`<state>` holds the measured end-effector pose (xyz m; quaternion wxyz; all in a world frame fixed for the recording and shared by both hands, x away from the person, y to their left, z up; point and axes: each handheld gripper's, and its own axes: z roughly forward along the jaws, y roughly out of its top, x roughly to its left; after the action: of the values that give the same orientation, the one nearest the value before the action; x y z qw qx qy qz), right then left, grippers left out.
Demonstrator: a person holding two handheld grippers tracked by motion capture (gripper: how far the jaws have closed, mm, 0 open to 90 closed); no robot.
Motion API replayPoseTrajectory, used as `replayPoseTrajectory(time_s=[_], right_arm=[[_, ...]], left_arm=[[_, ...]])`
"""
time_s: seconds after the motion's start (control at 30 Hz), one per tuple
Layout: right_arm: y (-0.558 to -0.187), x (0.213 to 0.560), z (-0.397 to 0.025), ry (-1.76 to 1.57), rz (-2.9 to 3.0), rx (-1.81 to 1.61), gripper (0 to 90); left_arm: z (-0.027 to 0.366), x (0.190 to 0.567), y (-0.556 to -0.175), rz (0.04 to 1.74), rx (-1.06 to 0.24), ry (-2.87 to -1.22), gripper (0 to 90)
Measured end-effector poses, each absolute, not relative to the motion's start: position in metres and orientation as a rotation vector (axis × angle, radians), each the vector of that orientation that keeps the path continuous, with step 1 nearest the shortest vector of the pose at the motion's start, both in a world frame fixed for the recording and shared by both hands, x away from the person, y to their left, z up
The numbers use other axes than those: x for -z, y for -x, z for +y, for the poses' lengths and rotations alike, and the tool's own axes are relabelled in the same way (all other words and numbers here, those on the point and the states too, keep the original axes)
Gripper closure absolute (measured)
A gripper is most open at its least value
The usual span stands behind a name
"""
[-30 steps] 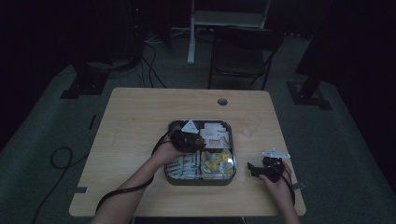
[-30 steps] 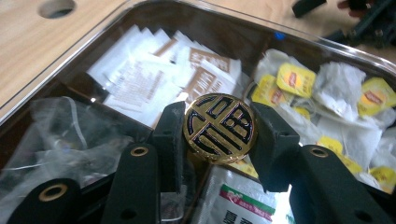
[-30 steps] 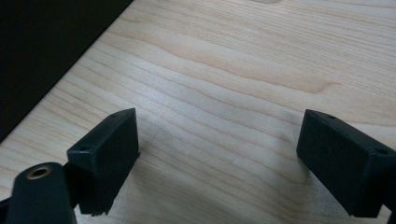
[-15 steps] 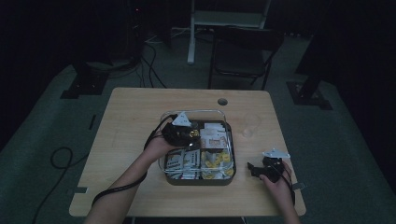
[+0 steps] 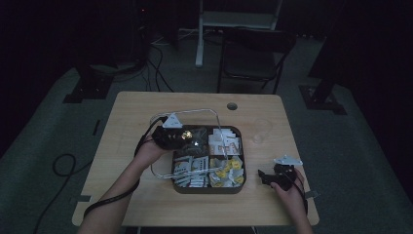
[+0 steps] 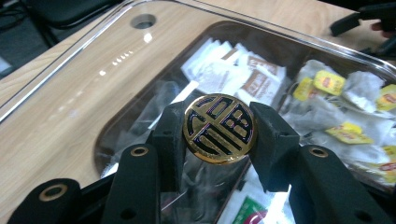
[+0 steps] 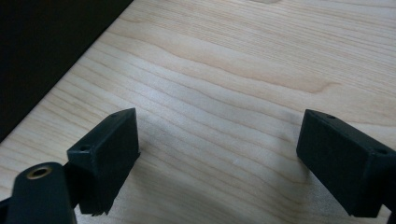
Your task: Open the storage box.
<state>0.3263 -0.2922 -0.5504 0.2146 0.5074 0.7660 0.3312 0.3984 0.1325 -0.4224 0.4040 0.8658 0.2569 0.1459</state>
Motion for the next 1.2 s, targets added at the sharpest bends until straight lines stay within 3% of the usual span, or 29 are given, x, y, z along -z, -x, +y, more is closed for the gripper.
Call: replayPoseTrajectory(time_s=[1.2], right_arm=[[-0.326,0.550,-0.292,-1.408,2.125,-0.918,12.5]], left_arm=[[0.262,0.436,-0.394,1.014,-0.516,-2.063,59.5]])
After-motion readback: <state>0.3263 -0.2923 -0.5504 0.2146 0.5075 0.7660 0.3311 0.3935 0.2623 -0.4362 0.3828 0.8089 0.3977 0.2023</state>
